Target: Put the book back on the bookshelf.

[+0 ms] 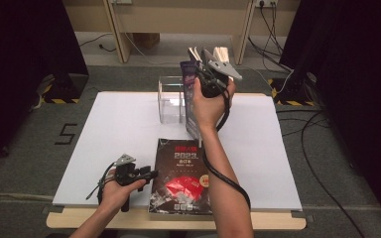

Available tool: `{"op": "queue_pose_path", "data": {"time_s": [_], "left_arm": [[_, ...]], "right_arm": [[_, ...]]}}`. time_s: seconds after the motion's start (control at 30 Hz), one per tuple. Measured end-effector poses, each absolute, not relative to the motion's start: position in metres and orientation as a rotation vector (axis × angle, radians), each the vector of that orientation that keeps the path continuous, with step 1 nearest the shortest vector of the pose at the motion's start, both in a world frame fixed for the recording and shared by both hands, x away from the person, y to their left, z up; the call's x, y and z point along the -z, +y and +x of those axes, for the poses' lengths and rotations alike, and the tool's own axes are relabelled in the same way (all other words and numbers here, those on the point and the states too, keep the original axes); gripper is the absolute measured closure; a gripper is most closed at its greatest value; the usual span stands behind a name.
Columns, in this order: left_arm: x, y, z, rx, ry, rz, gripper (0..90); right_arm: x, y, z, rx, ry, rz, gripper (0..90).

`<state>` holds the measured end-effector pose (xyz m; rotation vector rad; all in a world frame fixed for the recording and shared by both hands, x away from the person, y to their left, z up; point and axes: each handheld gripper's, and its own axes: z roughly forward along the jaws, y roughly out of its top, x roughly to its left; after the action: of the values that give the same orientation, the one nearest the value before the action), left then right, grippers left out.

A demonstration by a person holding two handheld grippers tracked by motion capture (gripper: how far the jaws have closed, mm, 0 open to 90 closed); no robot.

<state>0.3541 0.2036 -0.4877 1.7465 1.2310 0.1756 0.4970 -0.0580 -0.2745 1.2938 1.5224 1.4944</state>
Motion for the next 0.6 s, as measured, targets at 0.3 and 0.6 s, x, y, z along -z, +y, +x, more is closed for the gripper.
{"op": "queue_pose_path", "data": {"time_s": [0.3, 0.6], "left_arm": [[0.486, 0.205, 0.354, -0.182, 1.236, 1.747, 54.7], [0.485, 0.208, 0.354, -0.181, 1.243, 1.736, 54.8]], "right_arm": [[0.278, -0.054, 0.504, -1.482, 1.523, 1.297, 83.3], [0.280, -0.052, 0.513, -1.469, 1.528, 1.314, 83.3]]}}
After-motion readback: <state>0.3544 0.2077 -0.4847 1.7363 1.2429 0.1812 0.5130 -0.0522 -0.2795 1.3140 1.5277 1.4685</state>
